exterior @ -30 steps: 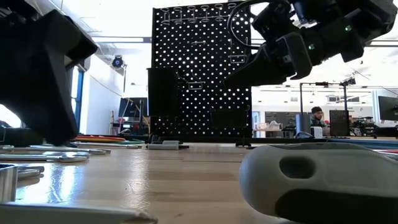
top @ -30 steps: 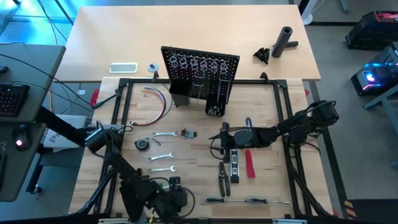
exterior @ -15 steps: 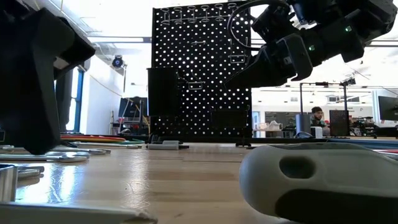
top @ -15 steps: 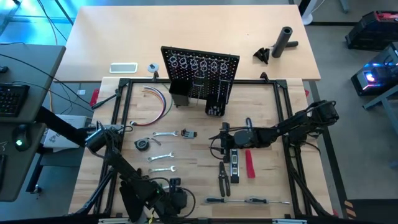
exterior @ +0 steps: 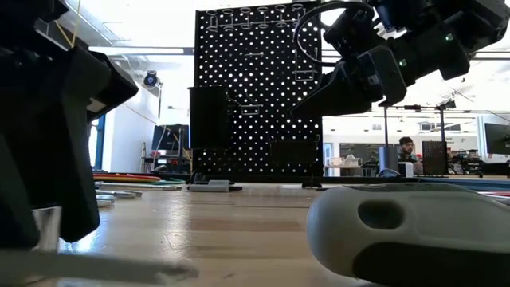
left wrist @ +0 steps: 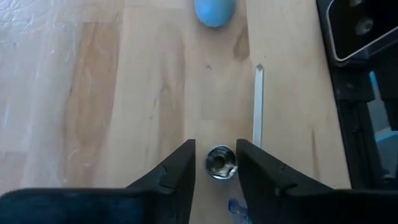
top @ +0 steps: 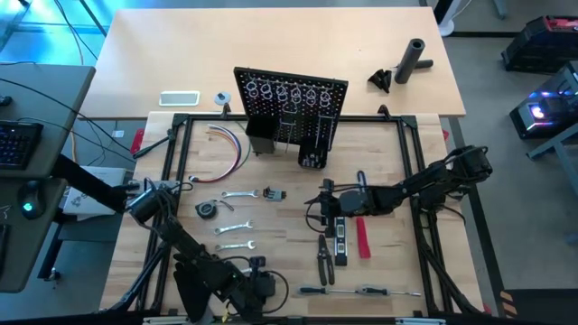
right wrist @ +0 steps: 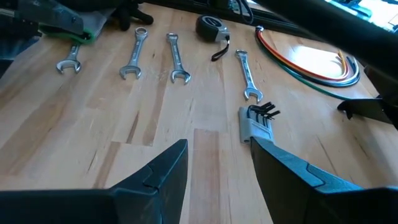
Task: Hang tools onto peg board
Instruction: Put the socket into the small black bin on the black pegboard
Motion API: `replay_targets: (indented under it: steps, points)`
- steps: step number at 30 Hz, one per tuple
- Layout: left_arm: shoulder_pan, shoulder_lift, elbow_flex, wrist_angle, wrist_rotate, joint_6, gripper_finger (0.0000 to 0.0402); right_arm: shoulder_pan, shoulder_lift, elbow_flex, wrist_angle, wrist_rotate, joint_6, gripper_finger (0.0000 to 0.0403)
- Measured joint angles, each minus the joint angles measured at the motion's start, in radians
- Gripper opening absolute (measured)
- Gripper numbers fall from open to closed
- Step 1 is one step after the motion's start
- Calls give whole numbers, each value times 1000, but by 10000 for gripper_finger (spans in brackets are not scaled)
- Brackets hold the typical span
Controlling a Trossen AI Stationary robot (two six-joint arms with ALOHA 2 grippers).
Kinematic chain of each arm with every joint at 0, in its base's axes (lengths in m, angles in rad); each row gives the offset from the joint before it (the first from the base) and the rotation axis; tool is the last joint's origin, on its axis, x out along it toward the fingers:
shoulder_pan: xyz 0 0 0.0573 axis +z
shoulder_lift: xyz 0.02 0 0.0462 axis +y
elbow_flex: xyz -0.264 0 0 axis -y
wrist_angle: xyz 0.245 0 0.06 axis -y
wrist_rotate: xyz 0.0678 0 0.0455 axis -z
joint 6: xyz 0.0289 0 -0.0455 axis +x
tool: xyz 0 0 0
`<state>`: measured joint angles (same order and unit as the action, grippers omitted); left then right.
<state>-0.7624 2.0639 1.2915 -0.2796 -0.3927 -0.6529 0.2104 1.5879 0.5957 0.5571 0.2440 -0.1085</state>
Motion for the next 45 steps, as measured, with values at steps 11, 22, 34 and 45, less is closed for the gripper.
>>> replay_targets:
  steps: [11, 22, 34, 45]
  points:
    - [16, -2, 1, -25, -39, 43, 55, 1, 0, 0, 0, -8, 4, 174]
    - [85, -37, -1, -14, -171, 150, 55, 68, 0, 0, 0, -10, -35, 174]
    - [211, -86, 0, 217, -374, 325, 55, 269, -45, 0, -197, 173, -47, 160]
    - [339, -93, -2, 633, -200, 482, 55, 575, -187, 0, -262, 721, -166, 145]
